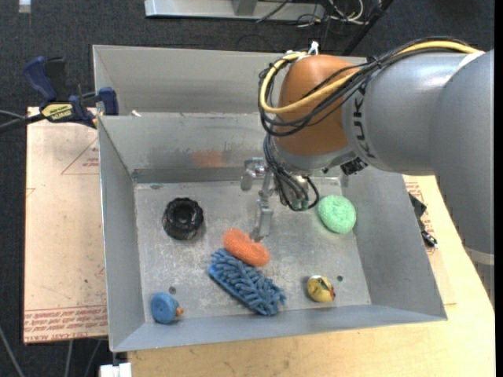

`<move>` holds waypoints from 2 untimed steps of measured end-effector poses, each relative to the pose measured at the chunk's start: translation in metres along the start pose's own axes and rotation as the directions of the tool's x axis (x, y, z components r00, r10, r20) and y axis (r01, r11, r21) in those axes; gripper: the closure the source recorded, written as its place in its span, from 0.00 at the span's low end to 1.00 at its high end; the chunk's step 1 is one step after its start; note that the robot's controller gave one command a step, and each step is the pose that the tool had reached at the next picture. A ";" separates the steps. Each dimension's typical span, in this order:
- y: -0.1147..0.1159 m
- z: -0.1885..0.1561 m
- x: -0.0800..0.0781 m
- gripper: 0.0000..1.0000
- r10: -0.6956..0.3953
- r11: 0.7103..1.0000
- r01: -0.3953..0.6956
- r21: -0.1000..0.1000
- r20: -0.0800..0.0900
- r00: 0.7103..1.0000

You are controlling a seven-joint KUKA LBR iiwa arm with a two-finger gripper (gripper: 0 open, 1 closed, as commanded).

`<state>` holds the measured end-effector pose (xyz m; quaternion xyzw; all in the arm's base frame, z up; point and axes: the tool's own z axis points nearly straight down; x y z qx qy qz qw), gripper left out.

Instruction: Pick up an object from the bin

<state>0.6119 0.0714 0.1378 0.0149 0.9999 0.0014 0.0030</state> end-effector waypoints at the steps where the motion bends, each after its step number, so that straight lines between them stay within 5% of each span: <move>1: 0.000 0.036 -0.013 0.00 0.058 0.998 -0.058 0.001 -0.006 0.998; 2: -0.010 0.046 0.000 0.00 0.042 0.999 -0.042 0.000 0.000 0.999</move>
Offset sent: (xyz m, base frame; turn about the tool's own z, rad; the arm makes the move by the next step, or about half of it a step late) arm -0.0405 -0.0218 -0.0485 -0.0182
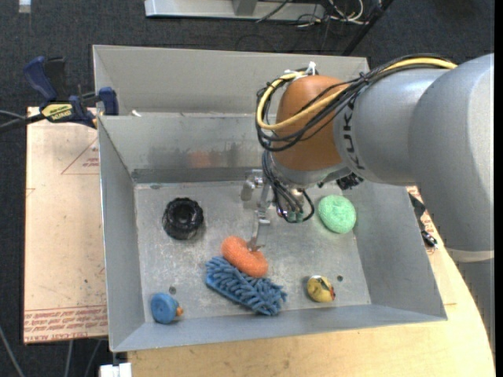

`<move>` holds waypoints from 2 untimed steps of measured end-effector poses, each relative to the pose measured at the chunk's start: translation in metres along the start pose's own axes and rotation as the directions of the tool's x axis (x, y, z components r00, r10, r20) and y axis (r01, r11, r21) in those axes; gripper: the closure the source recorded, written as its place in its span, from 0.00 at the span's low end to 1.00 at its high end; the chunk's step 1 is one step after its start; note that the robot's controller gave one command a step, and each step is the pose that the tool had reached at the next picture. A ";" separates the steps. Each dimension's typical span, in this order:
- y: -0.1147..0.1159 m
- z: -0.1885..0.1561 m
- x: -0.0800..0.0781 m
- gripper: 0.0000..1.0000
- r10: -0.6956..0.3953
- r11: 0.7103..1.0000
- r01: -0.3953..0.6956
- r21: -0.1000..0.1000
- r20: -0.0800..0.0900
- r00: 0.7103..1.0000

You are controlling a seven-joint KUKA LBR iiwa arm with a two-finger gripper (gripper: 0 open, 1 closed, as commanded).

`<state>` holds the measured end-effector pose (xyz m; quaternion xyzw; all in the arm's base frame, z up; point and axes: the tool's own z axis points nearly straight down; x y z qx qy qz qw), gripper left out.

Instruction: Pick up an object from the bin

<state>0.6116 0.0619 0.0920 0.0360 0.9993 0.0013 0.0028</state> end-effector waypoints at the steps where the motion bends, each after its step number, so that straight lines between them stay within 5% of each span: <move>1: -0.008 0.014 0.047 0.00 -0.146 0.989 0.146 -0.002 0.001 0.989; 2: -0.019 0.017 0.068 0.00 -0.094 0.996 0.094 -0.003 0.006 0.996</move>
Offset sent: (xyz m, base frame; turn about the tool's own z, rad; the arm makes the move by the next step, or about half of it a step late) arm -0.0893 -0.0262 -0.0220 0.0395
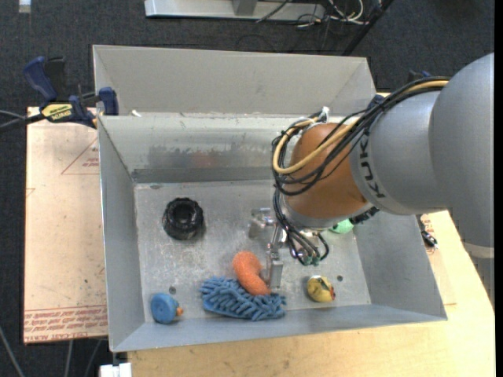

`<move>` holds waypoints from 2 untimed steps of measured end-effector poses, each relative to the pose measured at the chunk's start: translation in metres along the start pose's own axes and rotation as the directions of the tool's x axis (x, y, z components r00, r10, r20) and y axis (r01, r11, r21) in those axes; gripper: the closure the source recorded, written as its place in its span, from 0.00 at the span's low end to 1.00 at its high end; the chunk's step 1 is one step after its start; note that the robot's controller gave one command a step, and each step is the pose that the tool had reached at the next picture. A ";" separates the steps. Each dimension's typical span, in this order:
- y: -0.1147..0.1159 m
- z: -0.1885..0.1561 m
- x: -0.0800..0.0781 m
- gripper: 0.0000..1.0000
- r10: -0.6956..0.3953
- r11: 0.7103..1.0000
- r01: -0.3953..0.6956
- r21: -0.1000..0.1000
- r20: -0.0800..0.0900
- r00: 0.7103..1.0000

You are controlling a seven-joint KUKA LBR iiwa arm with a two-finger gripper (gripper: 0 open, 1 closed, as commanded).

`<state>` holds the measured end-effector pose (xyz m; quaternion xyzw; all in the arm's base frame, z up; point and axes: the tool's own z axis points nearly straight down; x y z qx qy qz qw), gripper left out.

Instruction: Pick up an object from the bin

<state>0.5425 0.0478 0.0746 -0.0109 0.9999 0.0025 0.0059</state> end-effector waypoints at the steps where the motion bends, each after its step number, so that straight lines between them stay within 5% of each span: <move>1: 0.030 0.002 -0.016 1.00 -0.235 0.972 0.235 0.001 0.000 0.972; 2: 0.030 0.002 -0.016 1.00 -0.234 0.972 0.234 0.000 0.000 0.972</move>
Offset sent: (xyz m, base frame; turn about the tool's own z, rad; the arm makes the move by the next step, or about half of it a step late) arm 0.0000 0.0000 0.0000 0.0000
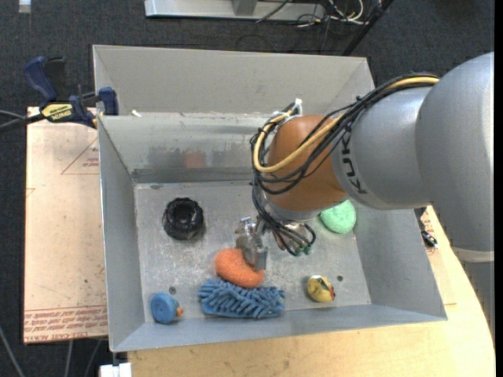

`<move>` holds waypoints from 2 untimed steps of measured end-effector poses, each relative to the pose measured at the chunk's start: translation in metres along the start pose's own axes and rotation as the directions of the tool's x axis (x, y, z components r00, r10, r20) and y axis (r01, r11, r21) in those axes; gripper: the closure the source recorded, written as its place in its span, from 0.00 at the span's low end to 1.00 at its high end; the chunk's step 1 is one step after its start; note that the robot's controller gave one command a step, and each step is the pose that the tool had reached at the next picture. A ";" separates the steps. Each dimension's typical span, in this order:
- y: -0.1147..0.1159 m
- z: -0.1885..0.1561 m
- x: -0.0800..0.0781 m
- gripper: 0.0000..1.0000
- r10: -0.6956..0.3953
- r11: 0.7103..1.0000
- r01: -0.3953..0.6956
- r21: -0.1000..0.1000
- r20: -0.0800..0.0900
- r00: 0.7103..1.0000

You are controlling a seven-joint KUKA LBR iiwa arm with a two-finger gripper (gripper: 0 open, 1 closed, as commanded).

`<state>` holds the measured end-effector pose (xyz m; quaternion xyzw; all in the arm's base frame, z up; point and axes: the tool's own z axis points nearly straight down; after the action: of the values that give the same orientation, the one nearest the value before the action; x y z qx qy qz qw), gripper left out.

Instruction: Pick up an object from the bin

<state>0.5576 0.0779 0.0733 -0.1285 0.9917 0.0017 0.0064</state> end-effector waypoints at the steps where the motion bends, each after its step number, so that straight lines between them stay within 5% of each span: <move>1: 0.007 -0.043 -0.003 1.00 -0.031 1.000 0.031 -0.002 -0.008 0.999; 2: 0.003 -0.097 -0.006 1.00 -0.044 0.999 0.044 -0.002 -0.003 0.999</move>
Offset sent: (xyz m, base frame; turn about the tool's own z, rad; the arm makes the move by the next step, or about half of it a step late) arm 0.0067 -0.0064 0.1590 -0.0550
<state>0.5611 0.0813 0.1704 -0.1501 0.9887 0.0021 0.0047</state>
